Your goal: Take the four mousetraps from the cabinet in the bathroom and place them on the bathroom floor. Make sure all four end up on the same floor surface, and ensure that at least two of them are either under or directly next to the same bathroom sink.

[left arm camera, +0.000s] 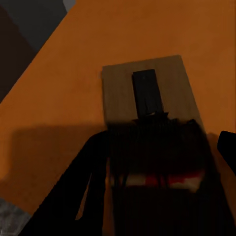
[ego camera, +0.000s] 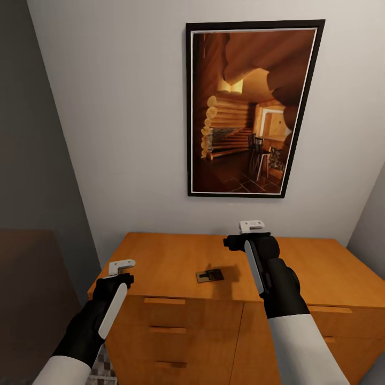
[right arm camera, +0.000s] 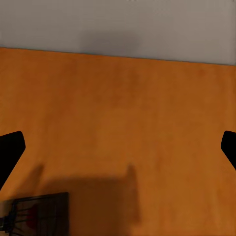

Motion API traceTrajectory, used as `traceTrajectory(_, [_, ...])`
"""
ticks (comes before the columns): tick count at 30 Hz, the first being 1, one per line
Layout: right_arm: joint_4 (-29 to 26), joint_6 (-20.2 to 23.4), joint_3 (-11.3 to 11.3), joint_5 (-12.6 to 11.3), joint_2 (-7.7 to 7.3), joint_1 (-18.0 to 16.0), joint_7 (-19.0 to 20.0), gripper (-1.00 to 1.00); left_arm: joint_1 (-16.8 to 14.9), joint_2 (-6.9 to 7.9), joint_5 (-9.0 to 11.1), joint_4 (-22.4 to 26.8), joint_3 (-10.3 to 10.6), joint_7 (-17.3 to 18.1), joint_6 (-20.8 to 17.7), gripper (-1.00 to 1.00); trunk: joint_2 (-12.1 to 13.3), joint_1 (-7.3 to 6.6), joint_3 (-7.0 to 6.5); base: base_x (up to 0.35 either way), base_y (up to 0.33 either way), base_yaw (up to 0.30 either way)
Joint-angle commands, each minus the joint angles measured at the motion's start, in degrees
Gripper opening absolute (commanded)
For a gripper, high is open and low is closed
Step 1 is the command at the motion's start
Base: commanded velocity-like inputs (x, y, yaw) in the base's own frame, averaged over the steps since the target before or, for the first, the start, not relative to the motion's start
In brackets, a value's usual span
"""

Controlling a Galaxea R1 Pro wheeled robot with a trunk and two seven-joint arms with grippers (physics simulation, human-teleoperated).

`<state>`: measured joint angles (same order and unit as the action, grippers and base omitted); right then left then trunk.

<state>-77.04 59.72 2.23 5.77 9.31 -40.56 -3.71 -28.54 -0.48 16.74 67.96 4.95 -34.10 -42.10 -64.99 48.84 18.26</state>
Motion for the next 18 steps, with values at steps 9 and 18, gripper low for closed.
traceTrajectory(9, [0.0, 0.3, 0.1, 0.4, 0.01, 0.0, 0.1, 1.00, 0.0, 0.04, 0.5, -2.8, 0.3, -0.6, -0.3, -1.00, 0.0, 0.01, 0.08, 0.000, 0.000, 0.000])
traceTrajectory(18, [0.0, 0.3, 0.1, 0.3, 0.05, 0.0, 0.1, 1.00, 0.0, -0.04, 0.3, -2.5, 0.4, -0.6, -0.3, -1.00, 0.0, 0.01, 0.08, 0.000, 0.000, 0.000])
